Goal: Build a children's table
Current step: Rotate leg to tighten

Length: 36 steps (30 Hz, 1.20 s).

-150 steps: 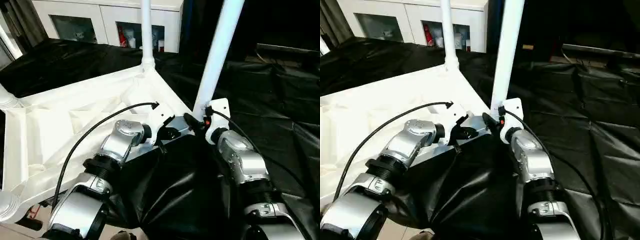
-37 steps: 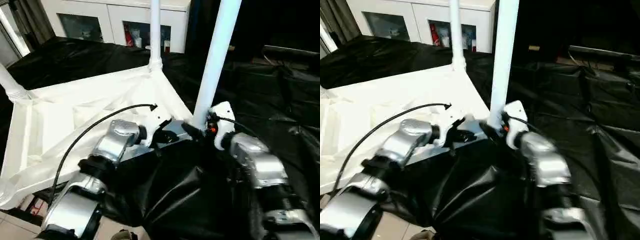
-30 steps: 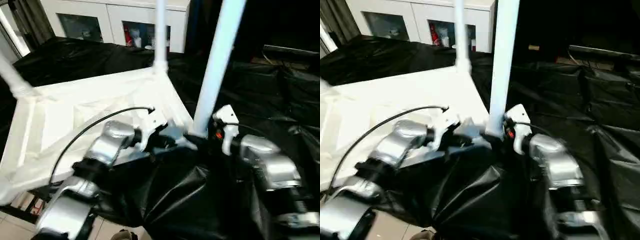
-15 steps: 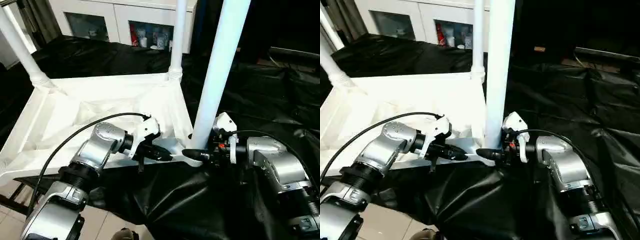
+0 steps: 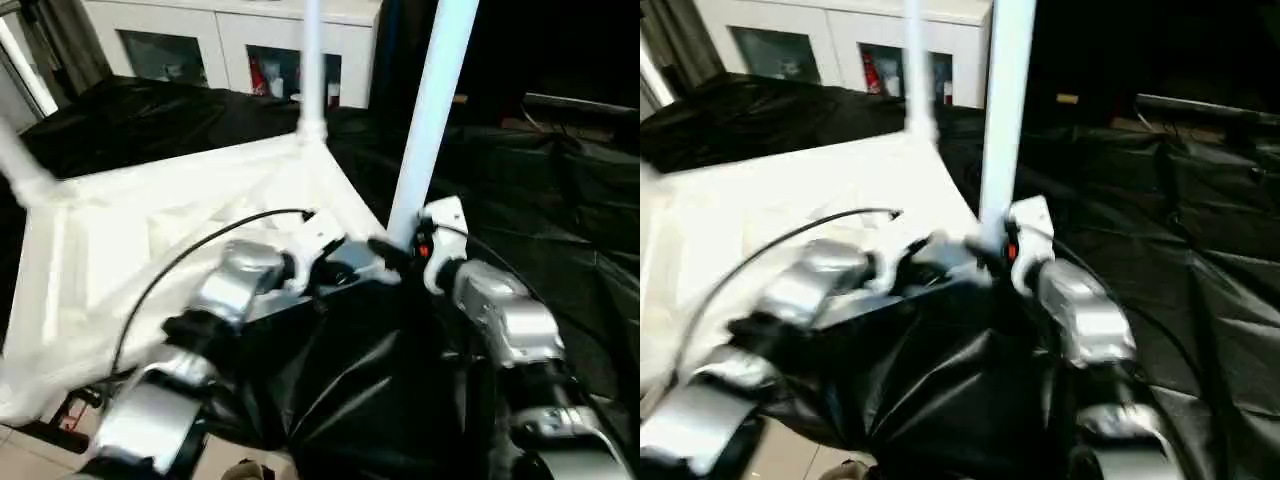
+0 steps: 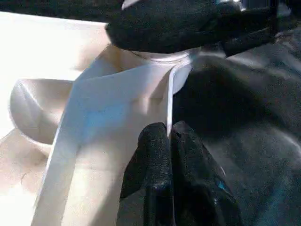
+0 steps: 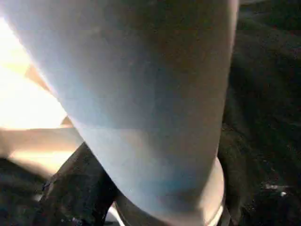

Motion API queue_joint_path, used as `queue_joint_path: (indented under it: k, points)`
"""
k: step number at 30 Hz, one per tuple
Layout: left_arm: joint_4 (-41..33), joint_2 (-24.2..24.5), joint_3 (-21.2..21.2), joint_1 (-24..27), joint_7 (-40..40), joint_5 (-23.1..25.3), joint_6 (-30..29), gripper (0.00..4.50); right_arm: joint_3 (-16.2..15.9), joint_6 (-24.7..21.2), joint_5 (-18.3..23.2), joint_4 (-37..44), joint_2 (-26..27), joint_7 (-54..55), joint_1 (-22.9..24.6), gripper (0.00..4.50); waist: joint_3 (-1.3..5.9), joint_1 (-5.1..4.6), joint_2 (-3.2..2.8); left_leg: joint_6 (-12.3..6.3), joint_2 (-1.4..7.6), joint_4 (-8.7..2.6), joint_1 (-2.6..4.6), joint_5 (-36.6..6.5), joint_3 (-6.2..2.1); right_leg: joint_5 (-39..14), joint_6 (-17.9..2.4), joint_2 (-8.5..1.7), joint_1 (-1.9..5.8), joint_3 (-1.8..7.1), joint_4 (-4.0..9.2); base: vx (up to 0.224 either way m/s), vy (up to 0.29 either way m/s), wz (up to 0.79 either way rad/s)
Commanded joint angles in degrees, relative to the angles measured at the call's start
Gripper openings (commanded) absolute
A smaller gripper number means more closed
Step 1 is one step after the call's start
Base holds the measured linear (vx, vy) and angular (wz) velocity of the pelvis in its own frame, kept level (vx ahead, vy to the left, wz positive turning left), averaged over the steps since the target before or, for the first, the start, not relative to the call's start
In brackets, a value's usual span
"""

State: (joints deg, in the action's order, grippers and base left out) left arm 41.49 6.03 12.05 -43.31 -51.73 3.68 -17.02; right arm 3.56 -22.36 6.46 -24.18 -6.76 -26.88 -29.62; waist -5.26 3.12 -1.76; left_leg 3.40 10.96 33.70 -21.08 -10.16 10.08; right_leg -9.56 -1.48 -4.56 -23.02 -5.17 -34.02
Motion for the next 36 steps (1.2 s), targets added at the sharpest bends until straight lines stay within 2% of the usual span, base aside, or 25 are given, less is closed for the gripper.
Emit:
queue_joint_path:
  k: [1, 2, 4, 6, 9, 12, 15, 16, 20, 21, 23, 24, 27, 28, 30, 34, 36]
  points:
    - [-0.45, -4.19, 0.28, -2.87, 2.15, -1.66, 2.16, 0.0, -6.58, 0.11, 0.45, -1.84, 5.98, -2.48, 0.18, 2.7, 4.45, -0.07, 0.6, -3.21, 1.76, -3.81, 0.36, -9.19, -0.55, -13.25, -11.83, -4.18, 3.08, 3.17, 4.42, 0.0, 0.0, 0.0]
    - [-0.37, -4.33, 0.2, -3.0, 1.97, -1.66, 2.44, 0.0, -6.78, 0.67, 0.53, -1.71, 6.51, -3.11, 0.22, 2.7, 4.43, -0.04, 0.59, -3.55, 1.77, -3.79, 0.31, -8.85, -0.54, -12.7, -12.04, -4.17, 3.12, 3.14, 4.38, 0.0, 0.0, 0.0]
    - [-0.47, -3.97, 0.56, -2.87, 0.44, -1.58, 3.68, 0.0, -7.11, -0.39, 2.55, 0.25, 7.32, -7.14, 0.77, 3.4, 4.38, 0.0, 0.68, -4.49, 1.81, -3.81, 0.29, -8.04, -0.51, -11.85, -12.43, -4.08, 3.21, 3.09, 4.3, 0.0, 0.0, 0.0]
    - [-0.71, -3.74, 0.76, -2.64, -0.29, -1.62, 3.84, 0.0, -7.35, -0.48, 2.96, 0.72, 7.02, -8.23, 0.83, 3.49, 4.29, -0.02, 0.61, -4.51, 1.89, -3.88, 0.35, -9.02, -0.53, -13.44, -12.3, -4.12, 3.2, 3.04, 4.45, 0.0, 0.0, 0.0]
    - [-1.15, -2.8, 1.39, -1.92, -2.44, -1.68, 4.74, 0.0, -8.01, -0.4, 3.83, 1.63, 4.87, -11.41, 0.85, 3.86, 4.22, -0.03, 0.56, -4.04, 2.03, -4.02, 0.49, -10.16, -0.59, -15.47, -11.84, -4.17, 3.07, 3.08, 4.65, 0.0, 0.0, 0.0]
    - [-2.7, -1.49, 2.09, -0.7, -6.51, -2.32, 5.31, 0.0, -10.18, 0.39, 3.29, 3.73, 0.86, -17.03, 1.63, 4.11, 4.34, 0.12, 0.6, -4.75, 2.08, -3.9, 0.31, -9.27, -0.56, -13.03, -12.05, -4.15, 3.3, 3.17, 4.37, 0.0, 0.0, 0.0]
    - [-5.55, 1.08, 3.3, 1.31, -13.47, -3.55, 6.55, 0.0, -13.2, -0.16, 3.93, 8.55, -6.09, -26.74, 3.67, 4.11, 4.44, 0.23, 0.59, -5.79, 2.16, -3.75, 0.2, -8.09, -0.51, -9.9, -13.25, -4.13, 3.47, 3.16, 4.02, 0.0, 0.0, 0.0]
    - [-5.8, 1.34, 3.41, 1.48, -14.07, -3.64, 6.71, 0.0, -13.38, -0.41, 4.15, 9.02, -6.7, -27.68, 3.86, 4.11, 4.4, 0.39, 0.72, -6.19, 2.15, -3.71, 0.16, -8.11, -0.51, -10.0, -13.39, -4.04, 3.62, 3.07, 3.97, 0.0, 0.0, 0.0]
    - [-8.76, 3.92, 4.29, 3.24, -19.77, -5.0, 6.24, 0.0, -15.58, -1.25, 4.94, 12.57, -12.74, -35.91, 5.61, 4.11, 4.17, 0.73, 0.49, -5.85, 2.42, -3.8, 0.35, -10.01, -0.4, -14.43, -13.14, -4.22, 3.15, 3.05, 4.41, 0.0, 0.0, 0.0]
    - [-9.18, 4.51, 4.52, 3.54, -20.68, -5.06, 6.13, 0.0, -15.93, -1.19, 4.91, 12.92, -13.71, -37.12, 5.87, 4.11, 4.16, 0.89, 0.61, -5.33, 2.6, -3.88, 0.53, -10.96, -0.46, -15.6, -12.81, -4.2, 3.12, 3.08, 4.5, 0.0, 0.0, 0.0]
    - [-9.42, 5.02, 4.76, 3.77, -21.45, -4.95, 6.24, 0.0, -16.03, -1.21, 4.84, 13.2, -14.35, -38.22, 6.08, 4.11, 4.02, 0.95, 0.55, -5.06, 2.55, -3.95, 0.51, -11.44, -0.47, -16.52, -12.52, -4.17, 2.98, 3.11, 4.55, 0.0, 0.0, 0.0]
    - [-9.59, 5.54, 4.92, 4.0, -22.18, -4.86, 6.5, 0.0, -16.04, -1.39, 4.9, 13.39, -14.82, -39.11, 6.22, 3.96, 4.04, 1.02, 0.59, -4.49, 2.5, -3.96, 0.6, -12.24, -0.52, -18.11, -12.07, -4.26, 2.89, 3.11, 4.72, 0.0, 0.0, 0.0]
    - [-10.83, 7.28, 5.16, 4.97, -24.97, -4.8, 6.27, 0.0, -16.39, -1.89, 5.3, 13.87, -16.14, -41.34, 6.43, 3.83, 4.08, 1.17, 0.64, -4.37, 2.49, -3.99, 0.49, -11.9, -0.55, -18.05, -11.84, -4.3, 2.99, 3.15, 4.68, 0.0, 0.0, 0.0]
    - [-11.12, 7.52, 5.15, 5.13, -25.3, -4.85, 6.08, 0.0, -16.45, -1.99, 5.34, 14.02, -16.31, -41.65, 6.45, 3.63, 4.15, 1.33, 0.55, -4.46, 2.54, -3.94, 0.58, -11.26, -0.52, -17.39, -11.89, -4.29, 2.86, 3.18, 4.6, 0.0, 0.0, 0.0]
    - [-11.97, 8.16, 5.23, 5.53, -25.86, -5.08, 5.69, 0.0, -16.64, -2.44, 5.84, 14.36, -16.49, -42.08, 6.45, 3.59, 4.27, 1.53, 0.57, -4.36, 2.63, -3.95, 0.51, -10.52, -0.59, -16.28, -12.23, -4.33, 2.98, 3.17, 4.39, 0.0, 0.0, 0.0]
    - [-12.28, 8.32, 5.23, 5.7, -25.76, -5.09, 5.38, 0.0, -17.04, -3.2, 6.33, 14.97, -15.48, -41.96, 6.86, 3.21, 4.47, 1.68, 0.58, -4.72, 2.57, -3.81, 0.49, -9.17, -0.5, -13.29, -12.99, -4.19, 2.98, 3.16, 4.01, 0.0, 0.0, 0.0]
    - [-12.2, 8.13, 5.19, 5.68, -25.42, -5.05, 5.41, 0.0, -17.21, -3.19, 6.17, 15.06, -15.09, -41.68, 7.12, 3.14, 4.38, 1.75, 0.57, -4.58, 2.52, -3.81, 0.45, -9.52, -0.45, -14.14, -12.93, -4.26, 2.98, 3.15, 4.17, 0.0, 0.0, 0.0]
